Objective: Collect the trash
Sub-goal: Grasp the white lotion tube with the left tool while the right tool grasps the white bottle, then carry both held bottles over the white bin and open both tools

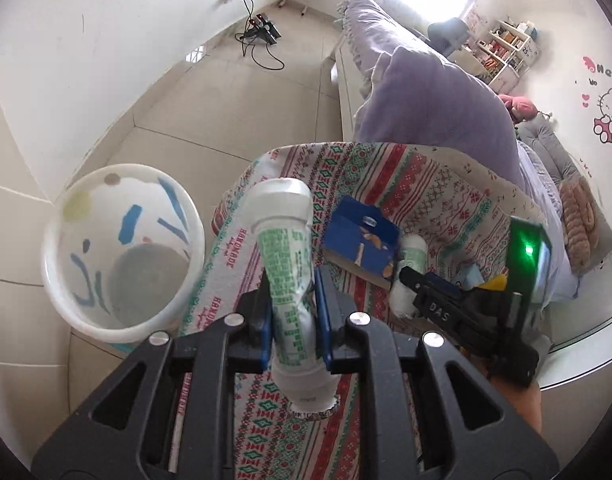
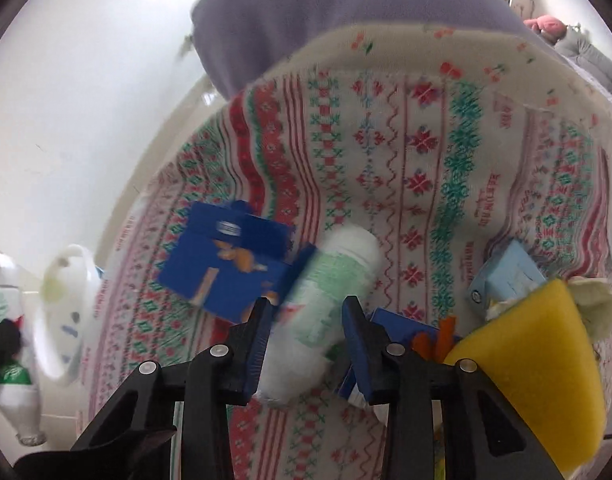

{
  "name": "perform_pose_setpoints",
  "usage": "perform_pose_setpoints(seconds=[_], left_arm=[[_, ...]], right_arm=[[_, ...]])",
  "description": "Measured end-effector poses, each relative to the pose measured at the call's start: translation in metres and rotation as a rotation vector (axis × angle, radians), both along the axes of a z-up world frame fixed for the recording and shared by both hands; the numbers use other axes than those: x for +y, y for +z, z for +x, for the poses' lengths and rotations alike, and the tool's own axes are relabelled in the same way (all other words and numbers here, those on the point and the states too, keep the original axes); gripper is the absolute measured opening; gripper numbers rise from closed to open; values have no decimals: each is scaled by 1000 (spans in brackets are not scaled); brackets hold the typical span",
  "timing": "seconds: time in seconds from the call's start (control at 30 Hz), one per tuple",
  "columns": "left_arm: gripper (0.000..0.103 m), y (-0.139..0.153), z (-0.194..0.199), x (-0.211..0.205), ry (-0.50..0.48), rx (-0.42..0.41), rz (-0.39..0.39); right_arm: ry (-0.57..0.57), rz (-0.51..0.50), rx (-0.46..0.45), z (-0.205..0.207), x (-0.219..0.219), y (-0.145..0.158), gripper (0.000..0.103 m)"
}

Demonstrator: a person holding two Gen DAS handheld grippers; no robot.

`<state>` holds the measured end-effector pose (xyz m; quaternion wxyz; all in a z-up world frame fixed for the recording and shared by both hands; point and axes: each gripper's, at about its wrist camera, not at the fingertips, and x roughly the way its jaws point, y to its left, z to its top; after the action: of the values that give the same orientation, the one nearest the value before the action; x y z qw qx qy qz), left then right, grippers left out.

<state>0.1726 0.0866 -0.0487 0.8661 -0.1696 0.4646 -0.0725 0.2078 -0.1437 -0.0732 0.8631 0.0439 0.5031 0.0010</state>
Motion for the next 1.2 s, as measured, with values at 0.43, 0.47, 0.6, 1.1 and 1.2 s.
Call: perform_pose_setpoints(seconds=[0.43,0.47,0.6,1.1,1.2], left_arm=[[20,4,5,8,-31,-20,-7],[20,4,5,9,-30,-19,-2],[20,4,5,22,-10,-21,28],[20,-33,25,118,243,117,72],[21,-44,30,128,267,157,50]], right_arm=[[8,101,-51,-22,-11,16,40],[7,108,-61,-25,-11,19,40],[40,136,-99,-33,0,30,40],[355,285,-117,-29,133,22,40],[405,314,-111,-23,156,18,40]])
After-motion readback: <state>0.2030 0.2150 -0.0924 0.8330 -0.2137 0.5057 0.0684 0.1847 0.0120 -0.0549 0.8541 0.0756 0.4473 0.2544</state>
